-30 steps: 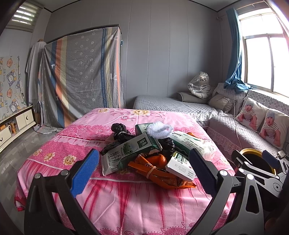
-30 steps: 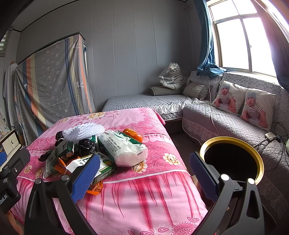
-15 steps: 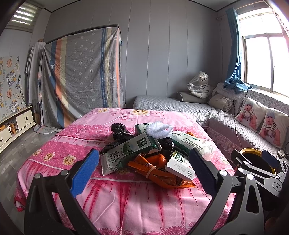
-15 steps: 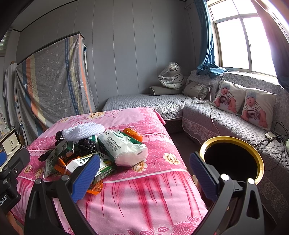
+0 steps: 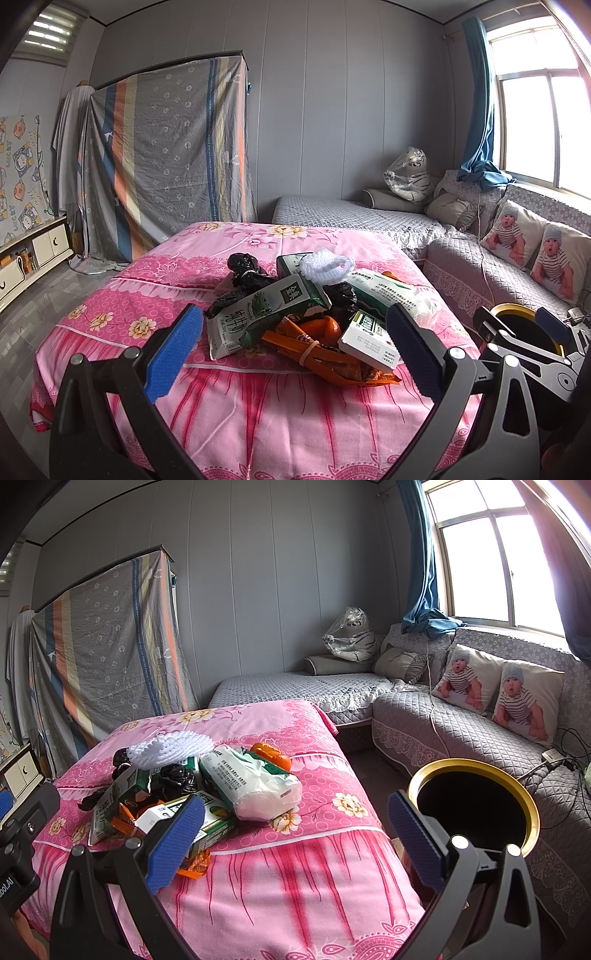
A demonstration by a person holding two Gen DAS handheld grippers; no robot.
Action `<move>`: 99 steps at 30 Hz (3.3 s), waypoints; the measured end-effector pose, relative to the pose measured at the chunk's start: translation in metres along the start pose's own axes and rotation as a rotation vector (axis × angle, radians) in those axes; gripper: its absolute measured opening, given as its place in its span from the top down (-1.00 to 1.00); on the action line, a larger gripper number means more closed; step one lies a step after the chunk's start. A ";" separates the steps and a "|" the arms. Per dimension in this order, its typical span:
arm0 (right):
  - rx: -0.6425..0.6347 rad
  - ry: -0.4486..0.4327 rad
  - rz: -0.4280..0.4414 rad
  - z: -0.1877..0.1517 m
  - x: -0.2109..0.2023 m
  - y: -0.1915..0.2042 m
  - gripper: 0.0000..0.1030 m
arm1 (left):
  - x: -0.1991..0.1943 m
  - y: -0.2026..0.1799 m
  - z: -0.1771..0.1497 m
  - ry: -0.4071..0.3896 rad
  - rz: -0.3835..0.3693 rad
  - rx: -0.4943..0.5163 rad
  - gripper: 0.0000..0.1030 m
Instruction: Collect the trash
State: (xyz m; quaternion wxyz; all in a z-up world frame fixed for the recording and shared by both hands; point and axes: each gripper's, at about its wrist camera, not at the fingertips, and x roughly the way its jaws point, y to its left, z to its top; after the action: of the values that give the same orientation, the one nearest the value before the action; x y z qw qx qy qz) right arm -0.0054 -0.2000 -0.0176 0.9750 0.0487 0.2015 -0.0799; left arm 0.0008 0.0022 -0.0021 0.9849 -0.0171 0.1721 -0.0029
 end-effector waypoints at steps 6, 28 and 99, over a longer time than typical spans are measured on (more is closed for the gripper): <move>0.000 0.000 0.000 0.000 0.000 0.000 -0.87 | -0.001 -0.001 0.001 -0.001 0.001 0.001 -0.85; 0.003 0.004 0.001 -0.001 0.002 0.000 -0.87 | -0.001 -0.001 0.002 -0.002 0.001 0.002 -0.85; 0.106 0.725 0.832 0.120 0.210 0.069 0.50 | 0.168 0.113 0.055 0.381 -0.349 0.008 -0.85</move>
State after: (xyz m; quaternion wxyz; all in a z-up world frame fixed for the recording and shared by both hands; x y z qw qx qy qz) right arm 0.2432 -0.1762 0.0126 0.7888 0.1978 0.4835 0.3237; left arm 0.1776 0.1148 -0.0109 0.9194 -0.0417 0.3490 -0.1765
